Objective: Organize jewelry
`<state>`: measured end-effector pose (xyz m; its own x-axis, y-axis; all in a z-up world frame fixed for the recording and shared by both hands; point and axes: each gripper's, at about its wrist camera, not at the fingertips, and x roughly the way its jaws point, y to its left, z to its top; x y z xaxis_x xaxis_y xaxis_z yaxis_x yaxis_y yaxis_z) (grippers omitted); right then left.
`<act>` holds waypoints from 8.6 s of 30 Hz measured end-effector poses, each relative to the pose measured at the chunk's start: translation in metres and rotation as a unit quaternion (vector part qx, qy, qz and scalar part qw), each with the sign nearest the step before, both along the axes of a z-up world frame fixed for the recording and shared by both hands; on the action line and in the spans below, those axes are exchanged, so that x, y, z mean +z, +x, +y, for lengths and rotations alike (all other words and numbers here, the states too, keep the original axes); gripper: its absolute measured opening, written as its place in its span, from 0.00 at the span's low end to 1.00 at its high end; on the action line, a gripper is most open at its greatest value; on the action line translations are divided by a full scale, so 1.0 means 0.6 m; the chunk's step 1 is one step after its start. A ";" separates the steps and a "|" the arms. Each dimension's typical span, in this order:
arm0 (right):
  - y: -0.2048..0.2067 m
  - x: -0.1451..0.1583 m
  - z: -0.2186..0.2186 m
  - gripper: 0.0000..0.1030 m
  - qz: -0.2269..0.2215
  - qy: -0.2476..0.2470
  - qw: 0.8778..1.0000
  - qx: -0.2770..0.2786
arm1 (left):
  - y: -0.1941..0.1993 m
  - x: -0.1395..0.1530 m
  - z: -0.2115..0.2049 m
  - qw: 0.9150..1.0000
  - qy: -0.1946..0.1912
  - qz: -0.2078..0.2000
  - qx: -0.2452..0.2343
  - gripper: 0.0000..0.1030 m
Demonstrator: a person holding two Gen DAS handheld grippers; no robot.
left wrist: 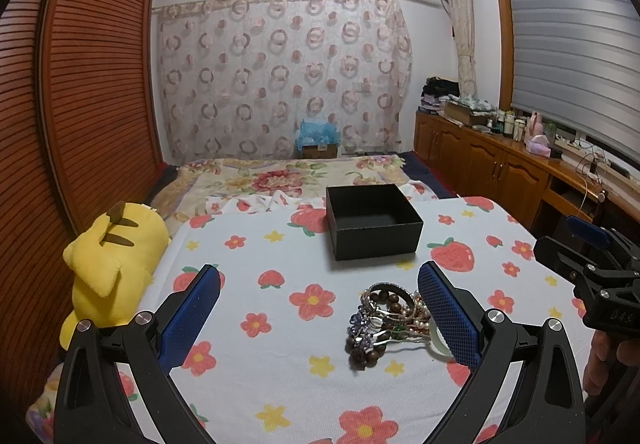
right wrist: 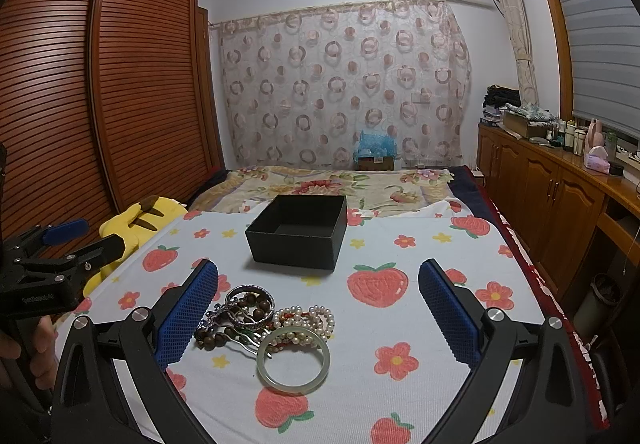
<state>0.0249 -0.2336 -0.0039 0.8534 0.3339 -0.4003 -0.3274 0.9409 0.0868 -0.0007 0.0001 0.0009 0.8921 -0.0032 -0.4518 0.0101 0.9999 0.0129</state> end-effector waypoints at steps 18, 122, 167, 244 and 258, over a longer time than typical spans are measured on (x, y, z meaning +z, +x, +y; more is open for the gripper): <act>0.000 0.002 0.001 0.98 -0.001 0.000 1.000 0.000 | -0.003 0.003 -0.003 1.000 0.000 -0.001 0.000 0.93; 0.128 -0.116 -0.016 0.09 0.153 -0.078 0.979 0.106 | 0.219 -0.189 -0.104 0.957 0.047 0.209 -0.197 0.57; 0.402 -0.089 0.076 0.15 0.156 -0.061 0.981 0.102 | 0.389 -0.092 -0.057 0.982 0.023 0.130 -0.132 0.57; 0.113 -0.153 0.051 0.21 0.169 -0.077 0.972 0.143 | 0.114 -0.153 0.016 0.983 -0.054 0.139 -0.103 0.14; 0.164 -0.168 0.080 0.21 0.203 -0.105 0.959 0.169 | 0.110 -0.146 0.044 0.985 -0.067 0.129 -0.092 0.10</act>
<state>0.1235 -0.1856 -0.1049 0.4699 0.4400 -0.7652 -0.5958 0.7978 0.0928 0.0654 0.0266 -0.0867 0.7260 -0.2299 -0.6481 0.1779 0.9732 -0.1459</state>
